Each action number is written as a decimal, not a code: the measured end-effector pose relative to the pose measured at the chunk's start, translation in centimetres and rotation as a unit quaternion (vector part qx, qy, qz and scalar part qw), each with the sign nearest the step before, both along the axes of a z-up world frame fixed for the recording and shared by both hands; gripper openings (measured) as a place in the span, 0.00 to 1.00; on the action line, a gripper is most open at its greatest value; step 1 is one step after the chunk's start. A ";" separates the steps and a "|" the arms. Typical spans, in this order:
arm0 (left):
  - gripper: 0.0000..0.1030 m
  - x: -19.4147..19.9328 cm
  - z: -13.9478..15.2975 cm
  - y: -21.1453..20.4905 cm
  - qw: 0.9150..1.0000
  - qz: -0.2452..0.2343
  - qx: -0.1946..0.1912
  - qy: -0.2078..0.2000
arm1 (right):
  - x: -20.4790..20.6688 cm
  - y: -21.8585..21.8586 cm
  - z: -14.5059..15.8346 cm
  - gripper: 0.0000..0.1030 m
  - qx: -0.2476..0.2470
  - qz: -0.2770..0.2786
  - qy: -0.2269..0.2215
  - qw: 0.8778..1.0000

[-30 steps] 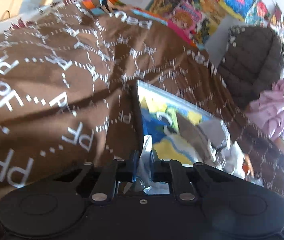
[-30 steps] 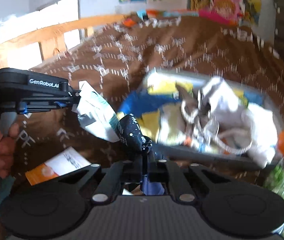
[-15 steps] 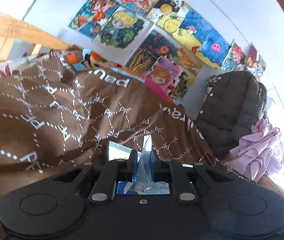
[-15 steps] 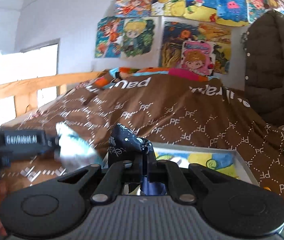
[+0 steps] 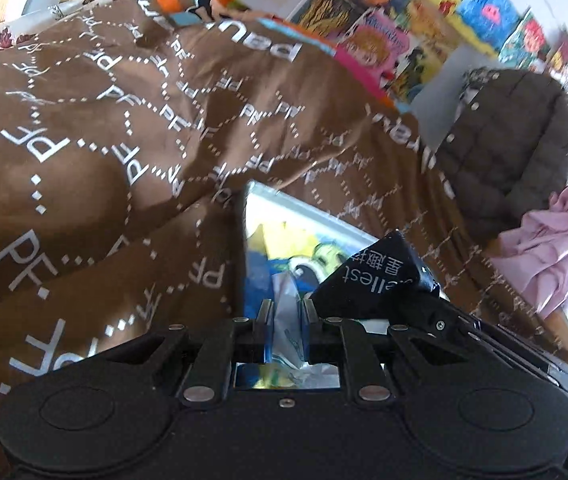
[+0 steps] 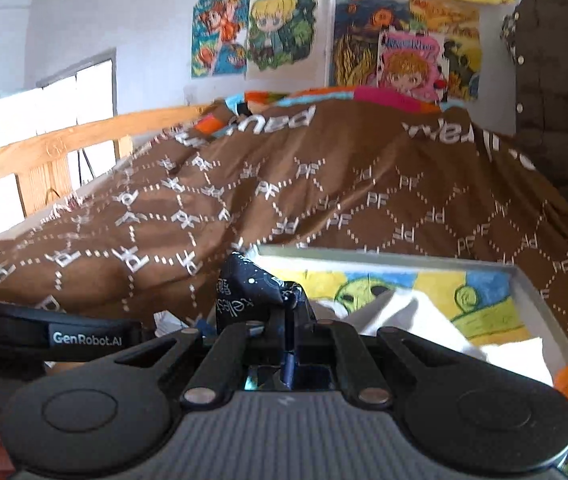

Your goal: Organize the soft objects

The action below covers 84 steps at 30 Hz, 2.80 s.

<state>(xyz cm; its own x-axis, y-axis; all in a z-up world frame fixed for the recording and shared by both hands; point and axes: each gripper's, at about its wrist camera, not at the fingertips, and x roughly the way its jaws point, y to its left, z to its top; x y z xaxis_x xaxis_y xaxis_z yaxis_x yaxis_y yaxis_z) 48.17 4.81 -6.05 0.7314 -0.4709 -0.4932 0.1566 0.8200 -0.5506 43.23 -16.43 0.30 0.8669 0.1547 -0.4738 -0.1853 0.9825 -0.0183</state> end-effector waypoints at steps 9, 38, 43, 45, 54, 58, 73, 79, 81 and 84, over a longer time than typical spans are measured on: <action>0.18 -0.2 0.0 -1.5 0.997 -0.031 0.074 -0.007 | 0.6 -0.3 -1.9 0.04 -0.008 -0.008 0.065 0.998; 0.70 -2.4 2.4 -1.9 0.989 -0.014 0.139 -0.041 | -3.1 -3.4 1.9 0.57 0.042 -0.017 0.023 0.999; 0.82 -3.6 3.5 -2.1 0.987 -0.004 0.149 -0.060 | -5.0 -4.6 3.1 0.71 0.044 -0.031 0.001 0.999; 0.84 -4.3 4.1 -2.3 0.986 -0.001 0.150 -0.072 | -5.8 -5.2 3.6 0.75 0.045 -0.036 -0.007 0.998; 0.99 -7.9 6.9 -3.5 0.977 0.012 0.176 -0.123 | -9.2 -7.8 5.6 0.90 0.065 -0.058 -0.041 0.995; 0.99 -9.5 7.9 -3.7 0.972 0.016 0.192 -0.138 | -10.2 -8.5 6.6 0.95 0.075 -0.062 -0.051 0.994; 0.99 -14.3 10.9 -3.6 0.965 0.068 0.180 -0.179 | -14.0 -9.2 8.6 1.00 0.090 -0.059 -0.084 0.991; 0.99 -16.0 11.4 -4.5 0.960 0.063 0.191 -0.194 | -15.7 -9.6 8.4 1.00 0.101 -0.065 -0.079 0.990; 0.99 -16.7 11.4 -4.7 0.959 0.062 0.194 -0.196 | -16.3 -9.6 8.3 1.00 0.101 -0.067 -0.078 0.990; 0.99 -17.5 11.3 -4.9 0.959 0.061 0.195 -0.194 | -17.2 -9.6 8.2 1.00 0.102 -0.070 -0.078 0.989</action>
